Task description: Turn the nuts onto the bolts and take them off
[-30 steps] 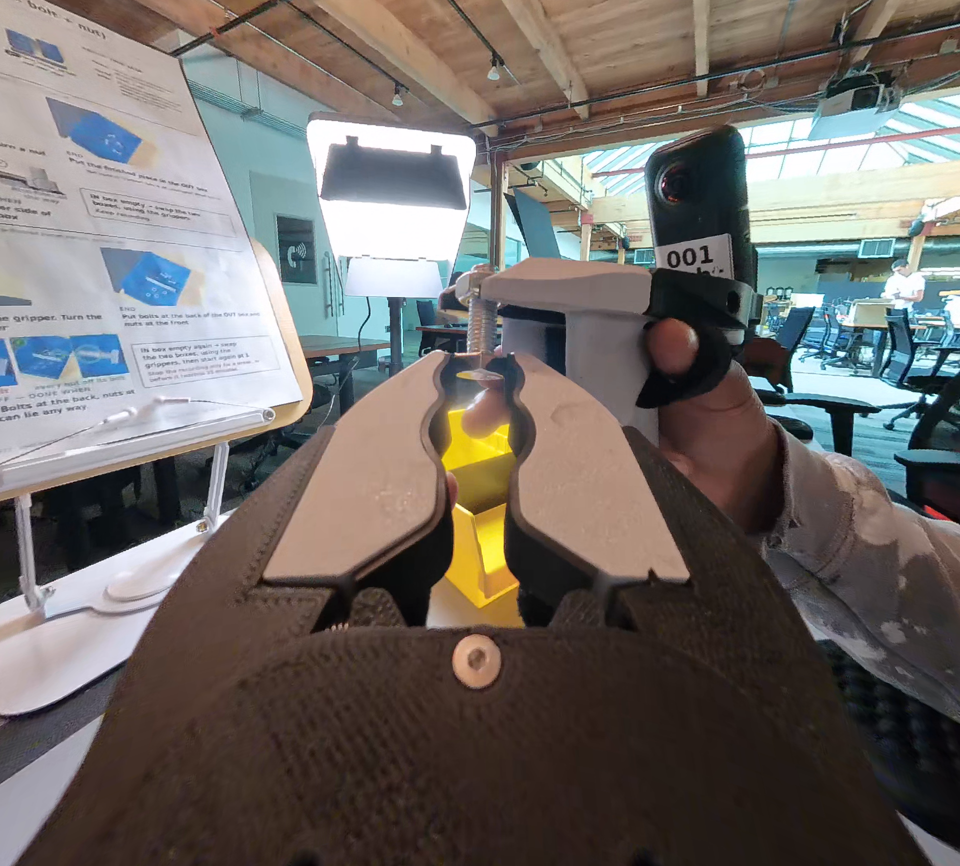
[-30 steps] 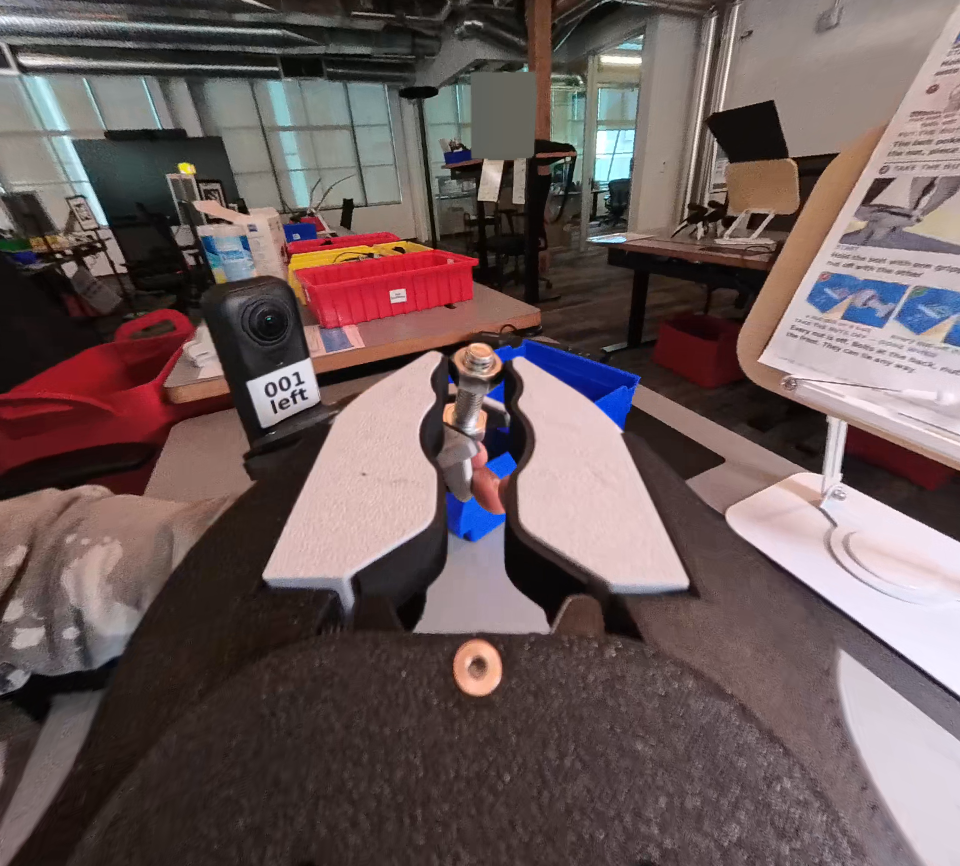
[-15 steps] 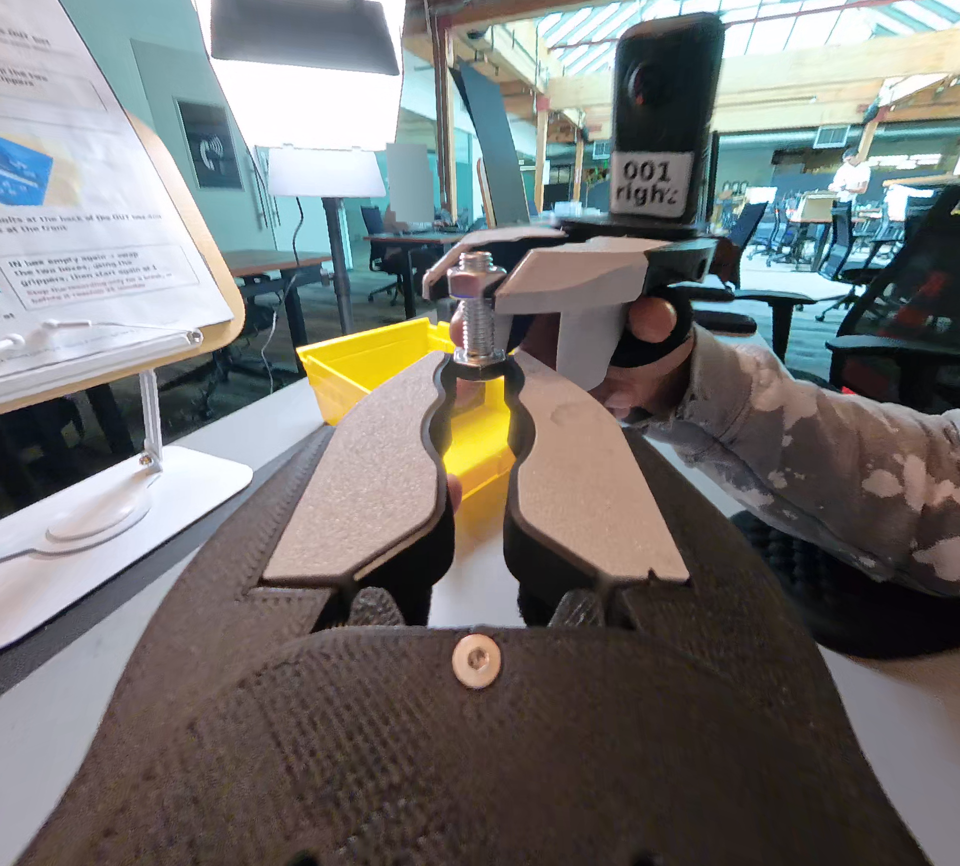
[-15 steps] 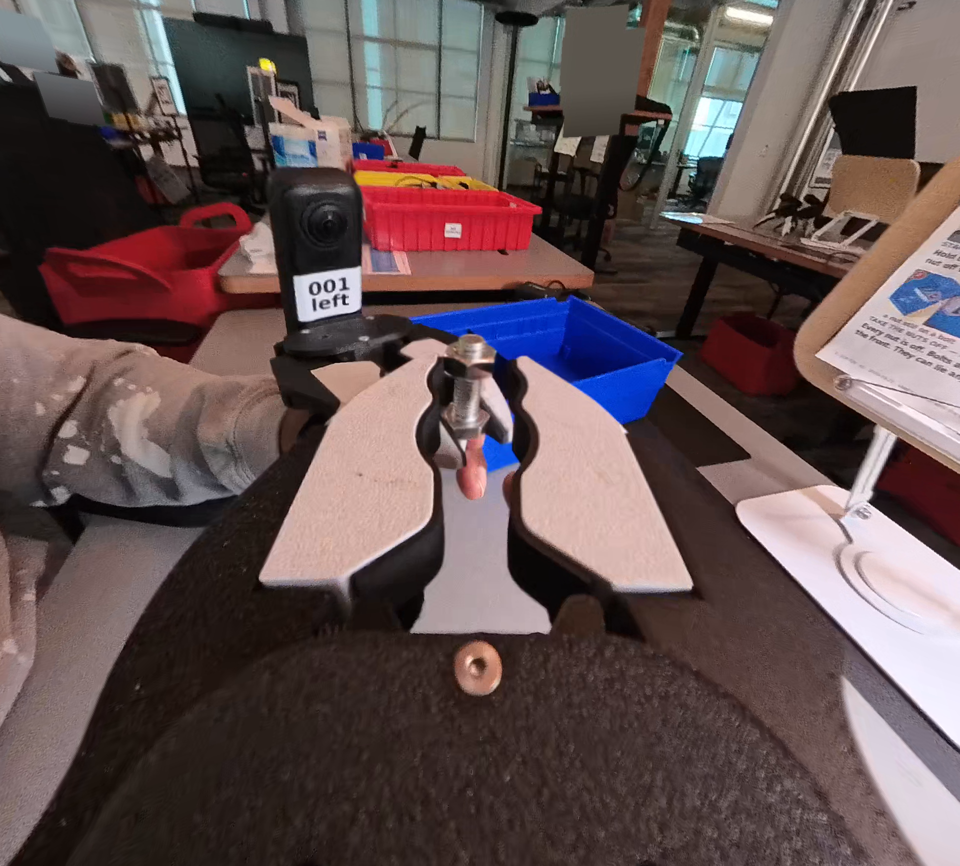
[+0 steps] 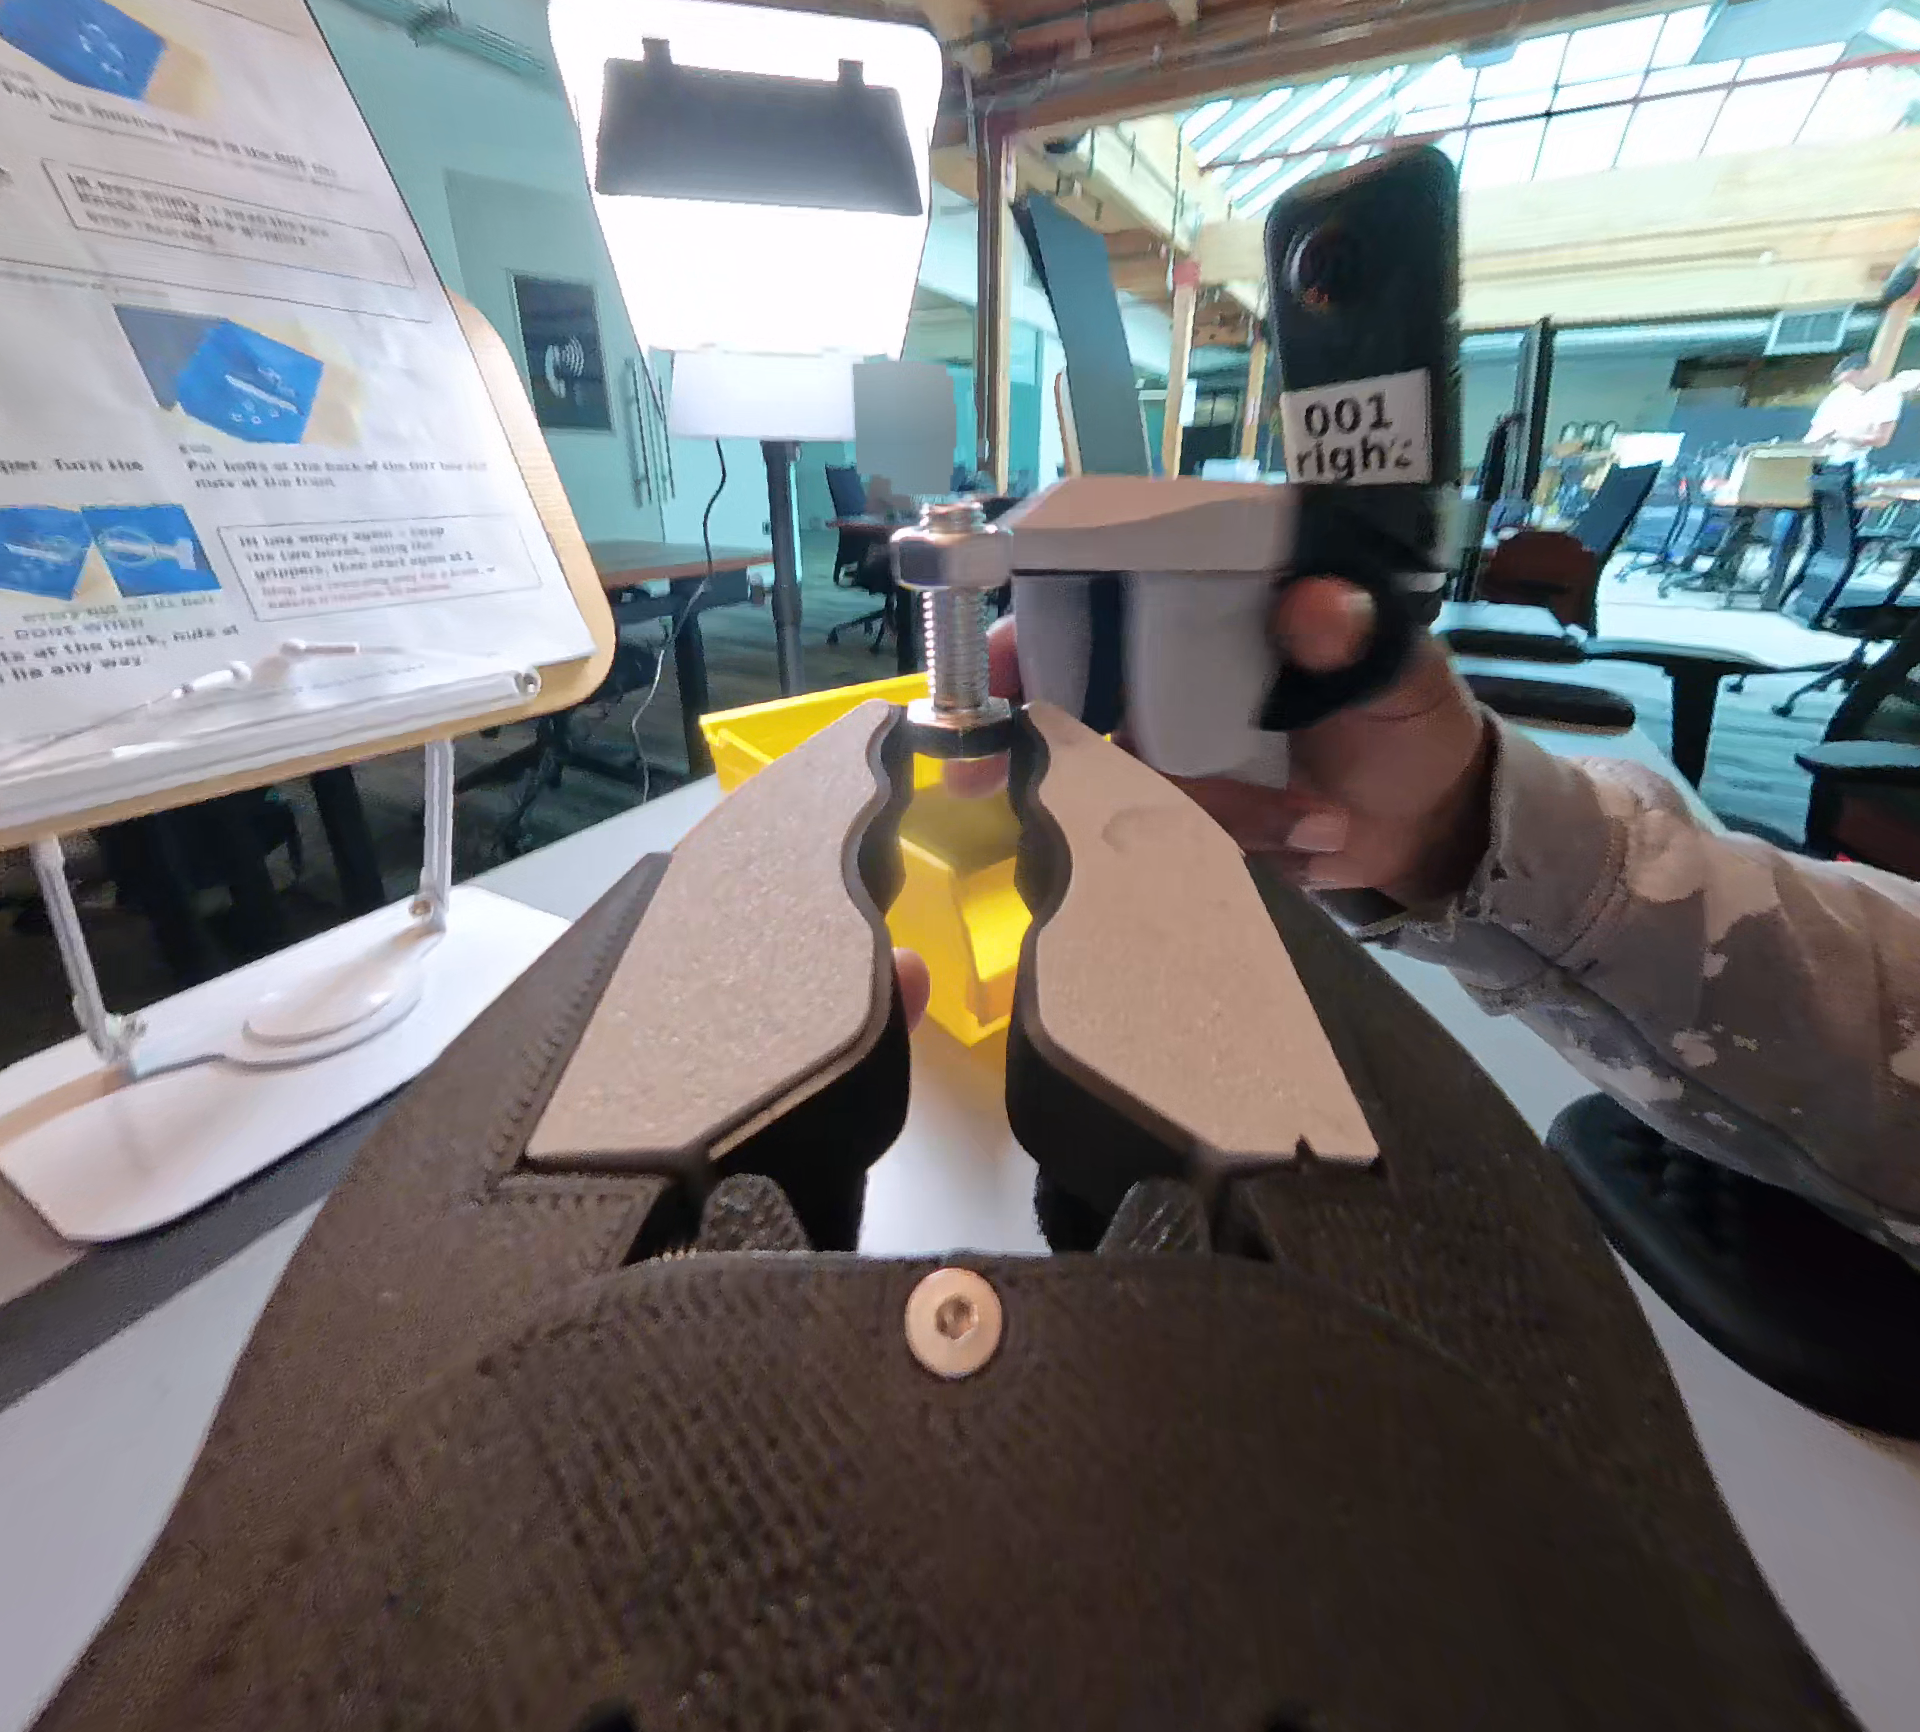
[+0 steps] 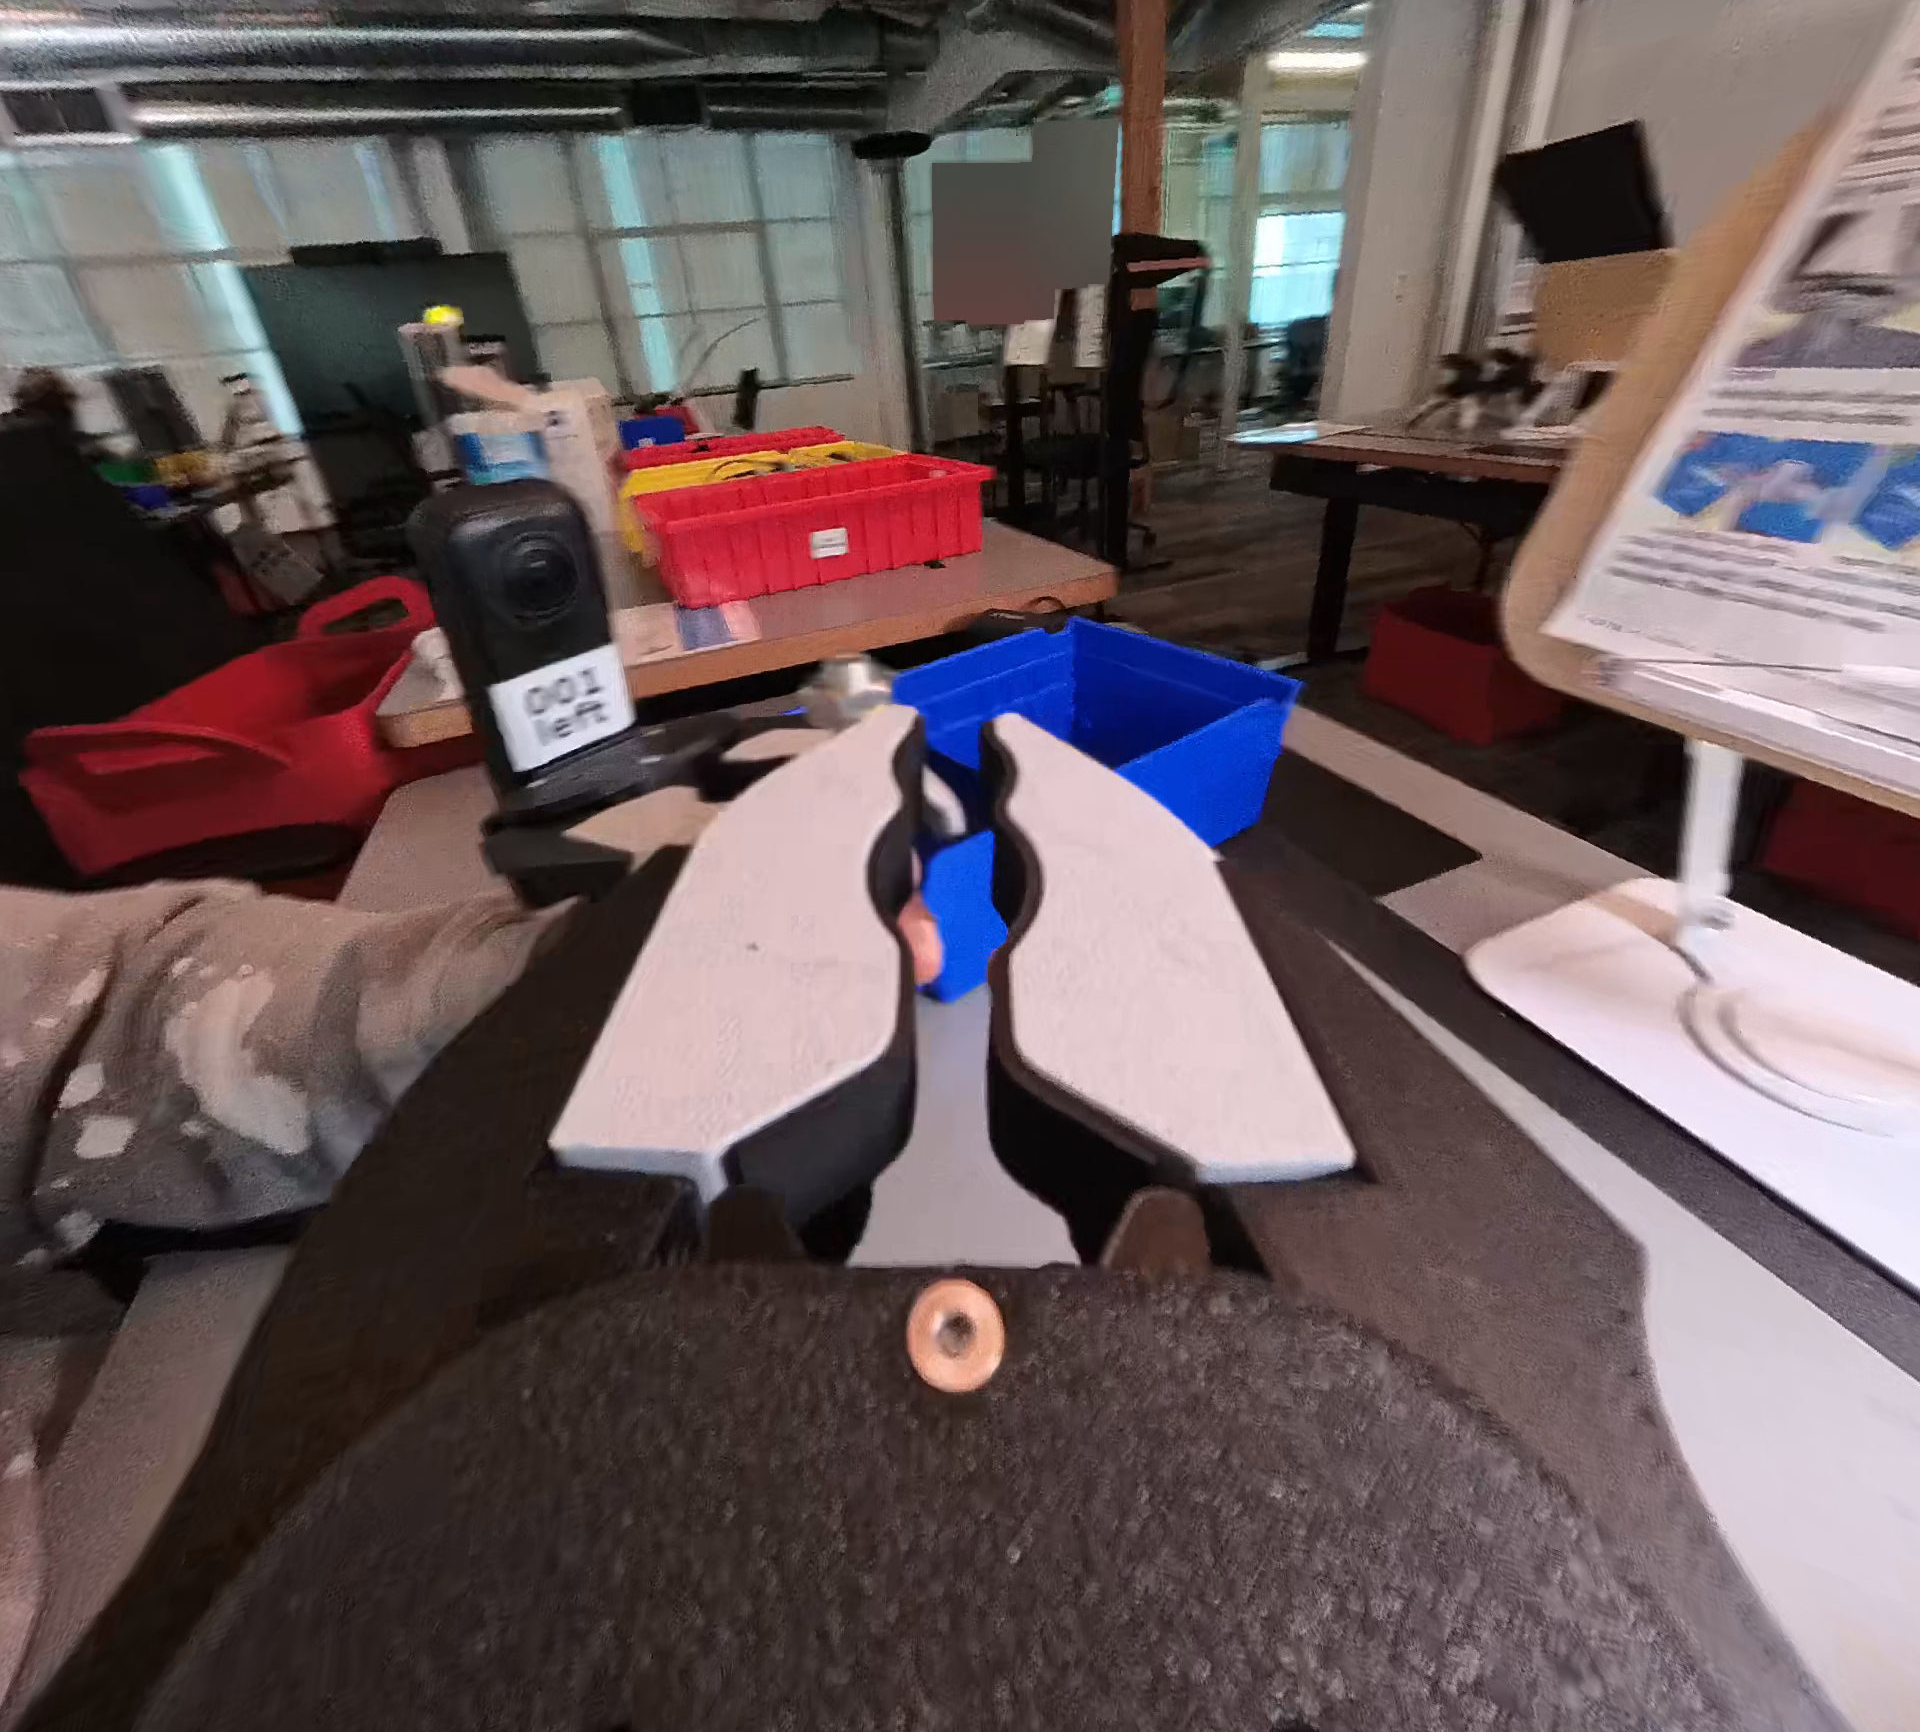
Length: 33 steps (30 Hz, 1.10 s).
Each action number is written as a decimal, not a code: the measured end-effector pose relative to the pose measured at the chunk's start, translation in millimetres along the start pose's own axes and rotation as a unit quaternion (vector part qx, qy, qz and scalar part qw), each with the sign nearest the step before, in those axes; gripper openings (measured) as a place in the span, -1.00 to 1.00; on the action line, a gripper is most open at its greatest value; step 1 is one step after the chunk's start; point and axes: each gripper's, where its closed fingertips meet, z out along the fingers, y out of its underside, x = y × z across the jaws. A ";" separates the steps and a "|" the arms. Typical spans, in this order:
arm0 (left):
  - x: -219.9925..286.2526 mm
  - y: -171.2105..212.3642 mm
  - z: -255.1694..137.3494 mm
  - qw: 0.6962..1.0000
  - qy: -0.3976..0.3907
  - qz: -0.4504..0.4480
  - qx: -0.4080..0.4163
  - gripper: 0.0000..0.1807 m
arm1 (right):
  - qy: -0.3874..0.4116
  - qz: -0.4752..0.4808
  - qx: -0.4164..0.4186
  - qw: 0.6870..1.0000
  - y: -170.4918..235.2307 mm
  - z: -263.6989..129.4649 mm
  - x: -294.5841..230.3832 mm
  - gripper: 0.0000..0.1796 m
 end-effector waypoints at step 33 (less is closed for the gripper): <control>-4.5 -1.2 -2.6 1.000 -0.007 0.029 -0.002 -0.79 | 0.022 -0.029 0.007 0.999 -5.8 8.6 -13.7 -0.68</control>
